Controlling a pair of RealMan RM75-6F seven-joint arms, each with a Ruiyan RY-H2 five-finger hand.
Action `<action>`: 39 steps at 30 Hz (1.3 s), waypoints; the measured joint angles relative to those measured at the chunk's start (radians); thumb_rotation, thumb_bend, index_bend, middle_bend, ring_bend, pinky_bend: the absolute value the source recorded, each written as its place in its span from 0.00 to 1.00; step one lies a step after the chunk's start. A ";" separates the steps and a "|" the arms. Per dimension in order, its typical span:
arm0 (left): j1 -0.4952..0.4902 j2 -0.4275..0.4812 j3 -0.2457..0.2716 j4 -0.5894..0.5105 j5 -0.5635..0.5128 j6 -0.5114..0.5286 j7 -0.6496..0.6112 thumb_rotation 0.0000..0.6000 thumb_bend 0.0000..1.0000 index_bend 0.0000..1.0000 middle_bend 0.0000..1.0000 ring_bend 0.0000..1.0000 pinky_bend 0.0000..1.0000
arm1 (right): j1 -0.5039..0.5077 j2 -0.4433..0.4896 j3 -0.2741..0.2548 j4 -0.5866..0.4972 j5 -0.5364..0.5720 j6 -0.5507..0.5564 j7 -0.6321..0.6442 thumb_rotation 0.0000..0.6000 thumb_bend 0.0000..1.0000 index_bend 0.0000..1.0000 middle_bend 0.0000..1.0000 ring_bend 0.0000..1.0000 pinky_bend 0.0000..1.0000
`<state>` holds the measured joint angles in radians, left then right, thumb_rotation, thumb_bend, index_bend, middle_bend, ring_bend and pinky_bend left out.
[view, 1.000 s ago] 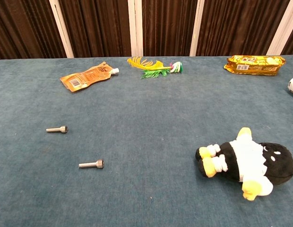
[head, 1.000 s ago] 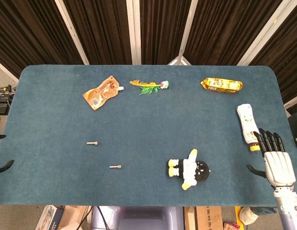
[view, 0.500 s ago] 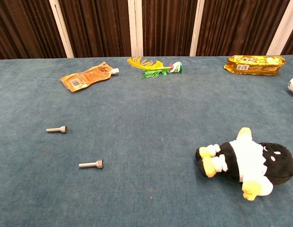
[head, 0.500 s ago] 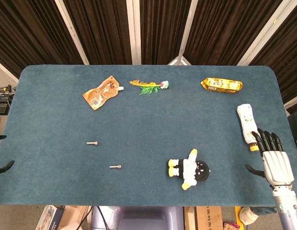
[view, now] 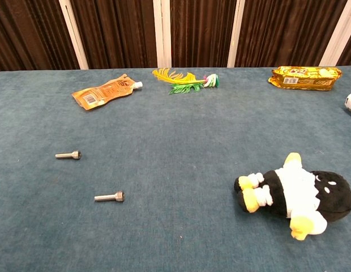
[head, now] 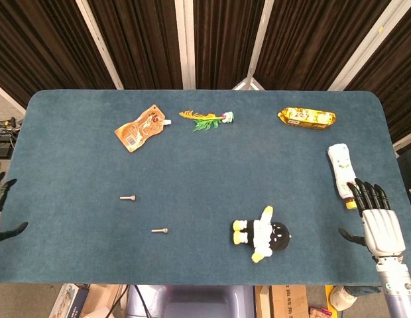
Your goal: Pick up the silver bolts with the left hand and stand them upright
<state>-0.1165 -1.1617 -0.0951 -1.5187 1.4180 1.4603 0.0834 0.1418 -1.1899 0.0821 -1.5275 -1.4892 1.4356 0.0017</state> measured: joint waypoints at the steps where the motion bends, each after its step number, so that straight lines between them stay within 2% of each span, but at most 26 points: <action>1: -0.020 -0.001 -0.005 -0.002 0.001 -0.023 0.018 1.00 0.12 0.16 0.00 0.00 0.00 | 0.001 -0.001 -0.001 0.000 0.000 -0.003 -0.002 1.00 0.05 0.08 0.07 0.01 0.00; 5: -0.094 -0.001 -0.028 -0.027 -0.016 -0.130 0.066 1.00 0.13 0.19 0.00 0.00 0.00 | 0.006 -0.007 -0.003 -0.003 0.005 -0.018 -0.006 1.00 0.05 0.08 0.07 0.01 0.00; 8: -0.158 0.001 -0.050 -0.063 -0.068 -0.246 0.108 1.00 0.13 0.21 0.00 0.00 0.00 | 0.008 -0.010 -0.002 -0.003 0.012 -0.023 -0.010 1.00 0.05 0.08 0.07 0.01 0.00; 11: -0.224 -0.004 -0.072 -0.097 -0.167 -0.360 0.193 1.00 0.15 0.22 0.00 0.00 0.00 | 0.009 -0.014 0.001 -0.002 0.018 -0.023 -0.025 1.00 0.05 0.08 0.07 0.01 0.00; 16: -0.323 -0.035 -0.095 -0.143 -0.369 -0.444 0.408 1.00 0.18 0.26 0.00 0.00 0.00 | 0.007 -0.015 0.002 -0.001 0.020 -0.020 -0.026 1.00 0.05 0.08 0.07 0.01 0.00; 22: -0.423 -0.115 -0.112 -0.183 -0.603 -0.467 0.576 1.00 0.30 0.32 0.01 0.00 0.00 | 0.007 -0.013 0.003 0.000 0.023 -0.020 -0.019 1.00 0.05 0.08 0.07 0.01 0.00; 25: -0.464 -0.171 -0.116 -0.184 -0.662 -0.461 0.604 1.00 0.34 0.34 0.01 0.00 0.00 | 0.007 -0.014 0.003 0.001 0.025 -0.023 -0.019 1.00 0.05 0.08 0.07 0.01 0.00; 34: -0.521 -0.277 -0.106 -0.117 -0.696 -0.421 0.635 1.00 0.38 0.38 0.03 0.00 0.00 | 0.013 -0.023 0.004 0.007 0.034 -0.037 -0.023 1.00 0.05 0.08 0.07 0.01 0.00; 39: -0.531 -0.301 -0.089 -0.078 -0.686 -0.416 0.629 1.00 0.38 0.40 0.04 0.00 0.00 | 0.013 -0.026 0.007 0.008 0.041 -0.038 -0.020 1.00 0.05 0.08 0.07 0.01 0.00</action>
<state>-0.6473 -1.4623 -0.1843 -1.5968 0.7320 1.0446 0.7123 0.1549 -1.2159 0.0896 -1.5191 -1.4478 1.3978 -0.0185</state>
